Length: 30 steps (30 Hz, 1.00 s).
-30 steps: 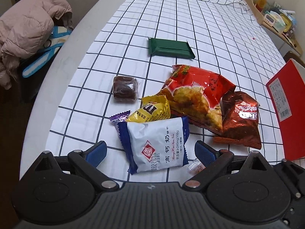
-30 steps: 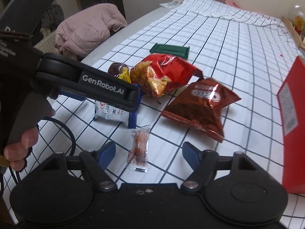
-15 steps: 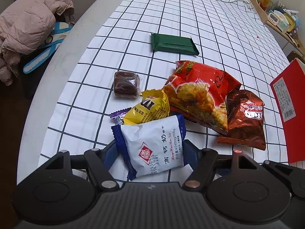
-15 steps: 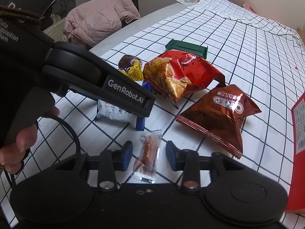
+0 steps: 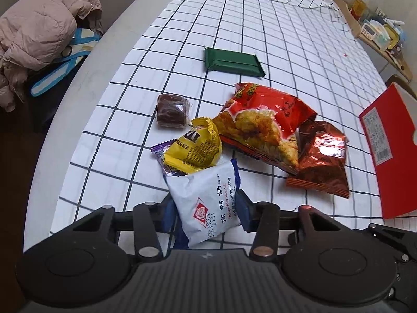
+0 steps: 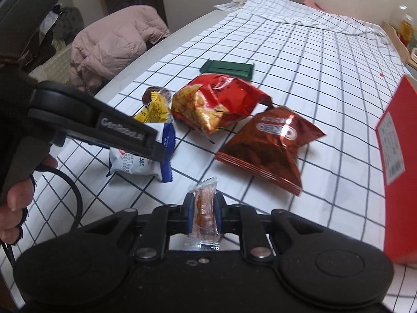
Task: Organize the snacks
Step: 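Grasp white milk-biscuit packet with left tool while right tool grasps sausage stick, then carry the biscuit packet and sausage stick over the red shoebox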
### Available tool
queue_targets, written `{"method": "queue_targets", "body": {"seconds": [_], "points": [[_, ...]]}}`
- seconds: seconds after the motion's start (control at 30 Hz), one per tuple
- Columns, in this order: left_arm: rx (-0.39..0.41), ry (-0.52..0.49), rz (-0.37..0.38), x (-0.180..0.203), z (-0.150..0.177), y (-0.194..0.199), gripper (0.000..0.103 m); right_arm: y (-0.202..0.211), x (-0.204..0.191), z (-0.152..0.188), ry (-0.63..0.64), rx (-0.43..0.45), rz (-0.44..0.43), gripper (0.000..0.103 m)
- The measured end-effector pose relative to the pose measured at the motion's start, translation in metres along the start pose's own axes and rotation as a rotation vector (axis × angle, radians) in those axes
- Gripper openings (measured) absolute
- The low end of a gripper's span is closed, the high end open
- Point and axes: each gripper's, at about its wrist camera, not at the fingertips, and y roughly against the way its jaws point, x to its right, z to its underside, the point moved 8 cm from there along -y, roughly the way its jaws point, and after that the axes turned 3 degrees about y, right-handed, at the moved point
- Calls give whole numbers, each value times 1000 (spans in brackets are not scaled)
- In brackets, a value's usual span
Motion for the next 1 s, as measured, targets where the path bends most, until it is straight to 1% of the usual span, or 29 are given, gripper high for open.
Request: {"method": "queue_targets", "body": {"seconds": [0.07, 0.1, 0.23, 0.4, 0.6, 0.83, 1.0], "points": [[5, -10, 4, 1, 3, 5, 39, 8, 3, 2, -13, 9, 1, 14], [9, -15, 4, 2, 5, 8, 31, 12, 4, 3, -20, 11, 2, 14], [8, -5, 40, 4, 11, 21, 25, 27, 10, 7, -51, 26, -4, 14], [20, -6, 63, 11, 18, 37, 19, 48, 16, 10, -94, 53, -16, 14], [40, -36, 71, 28, 28, 57, 18, 78, 25, 14, -124, 78, -15, 14], [61, -73, 121, 58, 31, 83, 18, 116, 48, 17, -169, 113, -4, 14], [98, -117, 164, 90, 27, 104, 18, 140, 69, 16, -191, 147, 13, 14]]}}
